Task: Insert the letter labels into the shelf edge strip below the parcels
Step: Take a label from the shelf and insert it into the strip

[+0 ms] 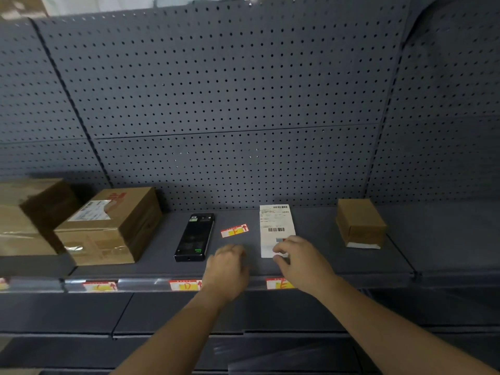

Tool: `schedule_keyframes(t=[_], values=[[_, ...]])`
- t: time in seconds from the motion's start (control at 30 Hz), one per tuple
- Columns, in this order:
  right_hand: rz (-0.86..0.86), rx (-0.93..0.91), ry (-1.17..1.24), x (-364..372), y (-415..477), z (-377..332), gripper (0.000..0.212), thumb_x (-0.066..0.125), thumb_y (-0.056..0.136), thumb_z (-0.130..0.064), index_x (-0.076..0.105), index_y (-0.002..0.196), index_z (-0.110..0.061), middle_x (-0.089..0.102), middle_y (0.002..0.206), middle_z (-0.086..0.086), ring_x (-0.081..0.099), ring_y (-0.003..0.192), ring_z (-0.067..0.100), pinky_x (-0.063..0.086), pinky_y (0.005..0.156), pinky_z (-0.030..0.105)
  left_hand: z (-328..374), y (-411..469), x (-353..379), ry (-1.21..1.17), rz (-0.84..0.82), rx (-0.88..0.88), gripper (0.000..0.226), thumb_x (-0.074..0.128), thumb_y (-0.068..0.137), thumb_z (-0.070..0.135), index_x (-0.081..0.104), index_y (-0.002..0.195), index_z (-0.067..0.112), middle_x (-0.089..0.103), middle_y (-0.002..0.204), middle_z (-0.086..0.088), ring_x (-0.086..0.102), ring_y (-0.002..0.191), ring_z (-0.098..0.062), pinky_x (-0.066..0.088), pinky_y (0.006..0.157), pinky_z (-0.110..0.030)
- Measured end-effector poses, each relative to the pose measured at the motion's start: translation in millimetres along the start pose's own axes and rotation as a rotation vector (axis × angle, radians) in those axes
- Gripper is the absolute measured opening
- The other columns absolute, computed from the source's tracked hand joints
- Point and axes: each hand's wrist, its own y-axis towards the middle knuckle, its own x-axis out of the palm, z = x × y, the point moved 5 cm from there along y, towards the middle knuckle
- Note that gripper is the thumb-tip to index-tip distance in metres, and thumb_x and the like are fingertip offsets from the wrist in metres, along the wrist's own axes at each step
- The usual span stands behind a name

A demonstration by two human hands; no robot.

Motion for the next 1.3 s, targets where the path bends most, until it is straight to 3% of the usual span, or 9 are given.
schedule_keyframes(t=[0.17,0.37,0.57,0.8,0.93,1.1,1.3], values=[[-0.019,-0.06,-0.055,5,24,-23,0.027,0.058,0.092,-0.032,0.065,0.116,-0.024,0.063,0.11,-0.003,0.055,0.098,0.015,0.048,0.086,0.031,-21,10,-24,0.101,-0.02,-0.082,0.031,0.051,0.089,0.025,0.06,0.118,0.02,0.057,0.117,0.001,0.052,0.108,-0.02,0.04,0.09,-0.039],[-0.063,-0.089,-0.15,32,67,-28,0.022,0.055,0.092,-0.04,0.066,0.109,-0.029,0.064,0.103,-0.006,0.052,0.099,0.02,0.044,0.091,0.039,-51,27,-32,0.176,-0.052,-0.114,0.025,0.047,0.092,0.025,0.06,0.114,0.021,0.058,0.108,0.0,0.052,0.102,-0.021,0.041,0.09,-0.042],[-0.104,-0.09,-0.323,57,121,-27,0.019,0.056,0.094,-0.037,0.066,0.107,-0.028,0.064,0.1,-0.003,0.054,0.097,0.019,0.03,0.088,0.037,-85,66,-18,0.174,-0.127,-0.1,0.024,0.048,0.094,0.032,0.061,0.113,0.025,0.057,0.112,0.002,0.047,0.108,-0.021,0.031,0.092,-0.047],[-0.232,-0.043,-0.481,90,167,-13,0.015,0.057,0.093,-0.037,0.065,0.1,-0.026,0.06,0.098,-0.003,0.049,0.099,0.02,0.026,0.087,0.04,-111,116,10,0.218,-0.231,0.0,0.03,0.047,0.095,0.048,0.062,0.103,0.023,0.056,0.11,0.002,0.043,0.109,-0.021,0.028,0.095,-0.052],[-0.294,-0.068,-0.539,103,186,-10,0.011,0.06,0.09,-0.036,0.064,0.097,-0.028,0.059,0.097,-0.004,0.045,0.099,0.02,0.022,0.082,0.041,-117,134,23,0.25,-0.301,0.026,0.037,0.048,0.093,0.053,0.061,0.109,0.023,0.051,0.114,0.0,0.038,0.113,-0.022,0.025,0.097,-0.055],[-0.326,-0.12,-0.631,113,199,-7,0.018,0.061,0.086,-0.04,0.066,0.097,-0.026,0.06,0.095,-0.004,0.042,0.095,0.019,0.02,0.079,0.042,-122,146,30,0.288,-0.348,0.035,0.046,0.049,0.088,0.06,0.061,0.111,0.021,0.046,0.117,-0.002,0.035,0.113,-0.024,0.025,0.098,-0.054],[-0.411,-0.125,-0.628,118,206,-1,0.027,0.062,0.086,-0.04,0.063,0.109,-0.025,0.06,0.104,-0.003,0.043,0.102,0.02,0.021,0.086,0.042,-125,150,34,0.282,-0.393,0.013,0.047,0.051,0.085,0.06,0.062,0.109,0.021,0.045,0.119,-0.002,0.034,0.115,-0.024,0.024,0.1,-0.055]])
